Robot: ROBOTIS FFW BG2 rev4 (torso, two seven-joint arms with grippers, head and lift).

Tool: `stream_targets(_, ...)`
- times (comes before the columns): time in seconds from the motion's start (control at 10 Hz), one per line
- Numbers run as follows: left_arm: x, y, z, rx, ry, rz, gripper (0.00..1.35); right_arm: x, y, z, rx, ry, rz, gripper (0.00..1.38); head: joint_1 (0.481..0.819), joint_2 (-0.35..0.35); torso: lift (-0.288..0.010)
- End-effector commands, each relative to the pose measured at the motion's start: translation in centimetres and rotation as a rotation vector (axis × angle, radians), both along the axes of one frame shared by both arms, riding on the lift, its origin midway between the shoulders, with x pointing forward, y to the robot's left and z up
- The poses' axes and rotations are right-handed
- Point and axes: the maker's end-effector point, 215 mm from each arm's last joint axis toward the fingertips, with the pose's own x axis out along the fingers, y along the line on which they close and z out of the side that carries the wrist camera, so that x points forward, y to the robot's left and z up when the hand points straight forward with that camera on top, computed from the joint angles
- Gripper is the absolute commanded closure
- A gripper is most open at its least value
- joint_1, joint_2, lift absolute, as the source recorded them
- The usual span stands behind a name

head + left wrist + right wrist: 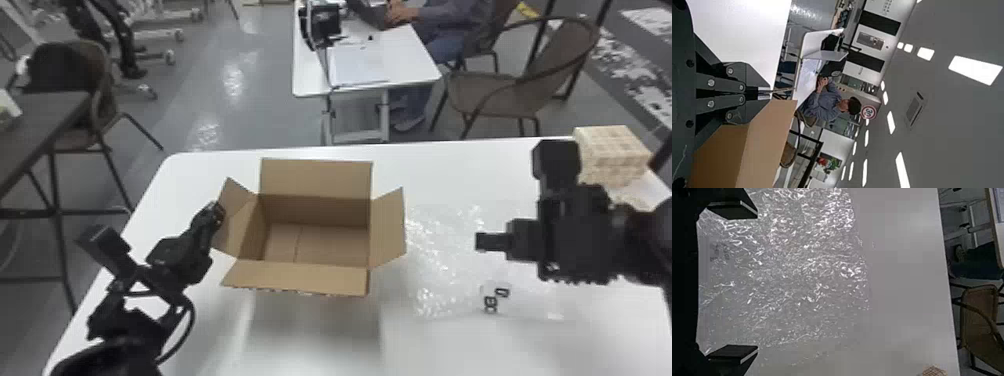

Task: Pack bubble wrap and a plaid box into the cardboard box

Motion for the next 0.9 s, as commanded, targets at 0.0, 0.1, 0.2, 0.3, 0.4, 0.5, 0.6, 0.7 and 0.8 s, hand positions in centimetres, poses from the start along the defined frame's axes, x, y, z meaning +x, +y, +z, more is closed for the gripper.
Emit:
stream_targets(0.0,0.1,-0.4,0.0,-0.005,0.0,-0.007,1.21,-0.9,1.9,-1.5,0.149,0.075,0.033,0.1,0.695,0.116,-0.11)
stream_targets(0.1,0.0,-0.6,-0.1,-0.007,0.003,-0.01,1.21,-0.5,1.2,-1.3,0.148,0.05,-0.005,0.1,0.695,0.129,-0.11)
stream_targets(0.2,-0.1,-0.5,-0.3,-0.01,0.005,-0.008,1.21,0.1,0.4,-0.3,0.121,0.027,-0.03,0.1,0.695,0.133,-0.11)
stream_targets(0.3,0.0,-0.7,-0.2,-0.01,0.004,-0.011,1.2,0.5,-0.4,-0.2,0.11,0.042,-0.023,0.1,0.695,0.123,-0.11)
stream_targets(0.4,0.2,-1.0,0.0,-0.012,0.002,-0.017,1.2,1.0,-0.8,-0.3,0.097,0.065,-0.01,0.1,0.695,0.117,-0.11)
stream_targets(0.5,0.3,-1.4,0.1,-0.013,0.0,-0.023,1.21,1.7,-1.2,-0.4,0.067,0.074,-0.013,0.1,0.695,0.108,-0.11)
stream_targets(0.6,0.4,-1.5,0.2,-0.014,-0.001,-0.026,1.21,2.3,-1.5,-0.7,0.052,0.092,-0.02,0.09,0.695,0.098,-0.11)
stream_targets(0.7,0.5,-1.7,0.2,-0.014,-0.001,-0.03,1.21,2.5,-1.4,-1.5,0.056,0.125,-0.02,0.1,0.695,0.089,-0.11)
stream_targets(0.8,0.4,-1.8,0.1,-0.017,0.001,-0.031,1.21,2.8,-1.1,-2.3,0.061,0.136,-0.022,0.1,0.695,0.087,-0.11)
